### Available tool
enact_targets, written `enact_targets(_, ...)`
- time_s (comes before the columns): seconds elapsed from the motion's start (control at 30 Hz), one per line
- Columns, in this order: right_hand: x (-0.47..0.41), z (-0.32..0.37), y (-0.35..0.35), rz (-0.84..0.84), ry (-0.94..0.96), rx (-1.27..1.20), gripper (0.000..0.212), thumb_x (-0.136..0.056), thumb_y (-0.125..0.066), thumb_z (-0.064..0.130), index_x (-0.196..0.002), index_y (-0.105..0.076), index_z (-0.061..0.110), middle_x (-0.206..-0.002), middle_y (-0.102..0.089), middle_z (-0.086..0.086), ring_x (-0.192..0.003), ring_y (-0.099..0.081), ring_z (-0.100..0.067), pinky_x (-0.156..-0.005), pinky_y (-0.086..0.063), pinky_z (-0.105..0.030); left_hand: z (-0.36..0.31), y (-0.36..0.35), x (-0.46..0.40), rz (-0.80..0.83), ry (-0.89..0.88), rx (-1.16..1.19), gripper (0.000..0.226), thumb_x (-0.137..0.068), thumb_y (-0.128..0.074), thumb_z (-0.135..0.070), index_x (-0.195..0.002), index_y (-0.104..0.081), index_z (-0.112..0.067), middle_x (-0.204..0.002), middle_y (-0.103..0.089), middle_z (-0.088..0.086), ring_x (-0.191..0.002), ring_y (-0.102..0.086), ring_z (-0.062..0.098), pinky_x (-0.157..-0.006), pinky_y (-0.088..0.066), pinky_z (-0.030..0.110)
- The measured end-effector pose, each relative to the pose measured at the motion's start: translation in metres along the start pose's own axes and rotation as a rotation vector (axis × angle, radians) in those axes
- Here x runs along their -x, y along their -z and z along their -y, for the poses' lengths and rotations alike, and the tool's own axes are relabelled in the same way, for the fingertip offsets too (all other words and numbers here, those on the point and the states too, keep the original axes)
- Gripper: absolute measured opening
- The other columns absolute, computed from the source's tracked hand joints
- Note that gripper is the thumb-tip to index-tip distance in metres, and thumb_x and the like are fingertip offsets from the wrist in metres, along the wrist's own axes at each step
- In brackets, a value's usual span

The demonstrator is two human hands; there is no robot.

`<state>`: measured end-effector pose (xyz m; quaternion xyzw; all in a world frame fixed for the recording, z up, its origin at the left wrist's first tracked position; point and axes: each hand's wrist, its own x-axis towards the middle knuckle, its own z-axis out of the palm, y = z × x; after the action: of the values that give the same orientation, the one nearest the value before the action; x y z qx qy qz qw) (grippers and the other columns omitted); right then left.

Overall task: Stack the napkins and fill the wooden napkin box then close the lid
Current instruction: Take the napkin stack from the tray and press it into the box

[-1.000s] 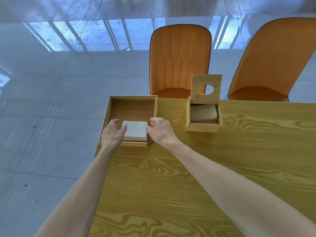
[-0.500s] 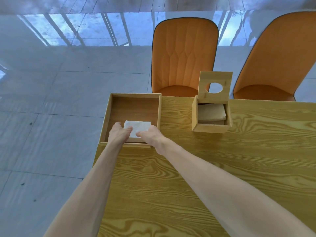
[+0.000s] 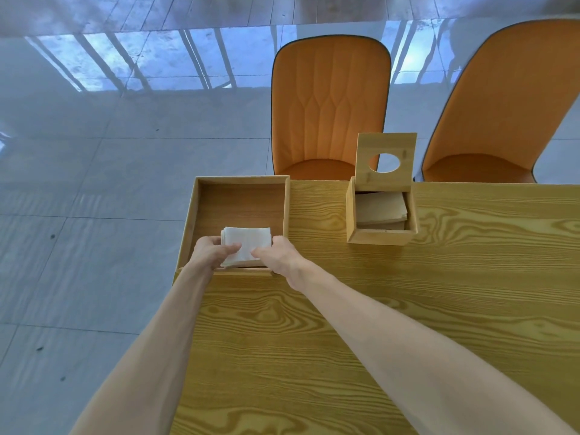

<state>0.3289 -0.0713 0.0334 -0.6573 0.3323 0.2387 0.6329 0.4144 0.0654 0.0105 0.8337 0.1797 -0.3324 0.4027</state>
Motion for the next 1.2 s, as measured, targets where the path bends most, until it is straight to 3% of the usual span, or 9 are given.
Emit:
enact_targets(0.1,0.003,-0.002,-0.003,-0.002,0.042,0.054,0.035,-0.092,-0.057,0.019,-0.126,-0.052,0.011,-0.114,-0.062,-0.005,-0.110,-0.057,-0.023,-0.096,-0.049,-0.036,0.005,0.004,0.007,0.012,-0.106,0.002,0.045,-0.087,-0.073,-0.019,-0.127,-0.060,-0.003,-0.114,-0.067,0.013,-0.105,-0.063,0.028,-0.072,-0.048,0.028)
enact_targets(0.37,0.017,-0.006,0.015,-0.053,0.204,0.122,0.079,-0.090,-0.070,0.032,-0.153,-0.025,0.016,-0.147,-0.049,-0.007,-0.132,-0.049,-0.023,-0.108,-0.042,-0.035,0.014,0.024,0.043,0.187,-0.332,0.075,0.044,-0.079,-0.075,-0.040,-0.118,-0.065,-0.020,-0.102,-0.076,0.003,-0.091,-0.068,0.019,-0.073,-0.045,0.027)
enact_targets(0.47,0.026,-0.006,0.033,0.054,0.261,-0.004,0.097,-0.084,-0.078,0.029,-0.157,-0.015,0.018,-0.147,-0.048,-0.006,-0.127,-0.051,-0.019,-0.103,-0.041,-0.025,0.008,0.027,0.056,0.314,-0.382,0.118,0.044,-0.079,-0.074,-0.041,-0.119,-0.066,-0.022,-0.110,-0.075,0.010,-0.101,-0.068,0.028,-0.089,-0.048,0.038)
enact_targets(0.57,0.037,-0.009,0.059,0.109,0.299,-0.104,0.105,-0.075,-0.086,0.021,-0.155,-0.017,0.022,-0.127,-0.060,-0.003,-0.112,-0.059,-0.015,-0.095,-0.044,-0.025,0.000,0.021,0.068,0.427,-0.437,0.113,0.035,-0.089,-0.069,-0.034,-0.121,-0.065,-0.021,-0.116,-0.073,0.010,-0.109,-0.067,0.029,-0.099,-0.049,0.042)
enact_targets(0.7,0.054,-0.016,0.098,0.086,0.357,-0.138,0.062,-0.073,-0.087,0.018,-0.127,-0.059,0.026,-0.109,-0.071,0.005,-0.102,-0.066,-0.011,-0.078,-0.052,-0.016,-0.021,0.004,0.086,0.513,-0.488,0.136,0.031,-0.087,-0.070,-0.033,-0.116,-0.066,-0.023,-0.113,-0.074,0.007,-0.105,-0.071,0.021,-0.082,-0.055,0.021)
enact_targets(0.8,0.068,-0.020,0.121,0.050,0.424,-0.106,0.031,-0.084,-0.078,0.027,-0.114,-0.068,0.029,-0.102,-0.074,0.009,-0.096,-0.067,-0.006,-0.083,-0.052,-0.019,-0.035,-0.017,0.095,0.524,-0.535,0.153,0.033,-0.089,-0.068,-0.034,-0.120,-0.064,-0.024,-0.112,-0.074,0.003,-0.107,-0.069,0.017,-0.081,-0.055,0.018)
enact_targets(0.97,0.083,-0.025,0.145,-0.010,0.450,-0.088,0.025,-0.101,-0.053,0.031,-0.124,-0.056,0.023,-0.125,-0.061,-0.013,-0.116,-0.057,-0.030,-0.099,-0.052,-0.043,-0.057,-0.071,0.108,0.561,-0.535,0.283,0.044,-0.086,-0.068,-0.044,-0.127,-0.061,-0.032,-0.122,-0.065,0.001,-0.117,-0.063,0.018,-0.091,-0.055,0.032)
enact_targets(1.1,0.089,-0.030,0.172,-0.096,0.497,-0.029,0.022,-0.102,-0.050,0.022,-0.122,-0.057,0.016,-0.118,-0.064,-0.014,-0.102,-0.060,-0.024,-0.088,-0.052,-0.026,-0.070,-0.105,0.108,0.580,-0.527,0.256,0.034,-0.096,-0.060,-0.032,-0.130,-0.059,-0.028,-0.122,-0.065,0.000,-0.119,-0.062,0.017,-0.091,-0.056,0.031)
enact_targets(1.2,0.085,-0.035,0.196,-0.343,0.576,0.191,0.026,-0.096,-0.062,0.019,-0.120,-0.064,0.010,-0.110,-0.067,-0.005,-0.098,-0.061,-0.019,-0.074,-0.050,-0.017,-0.081,-0.121,0.109,0.541,-0.627,0.131,0.028,-0.095,-0.062,-0.036,-0.122,-0.063,-0.029,-0.112,-0.070,-0.006,-0.111,-0.064,0.011,-0.093,-0.055,0.033)
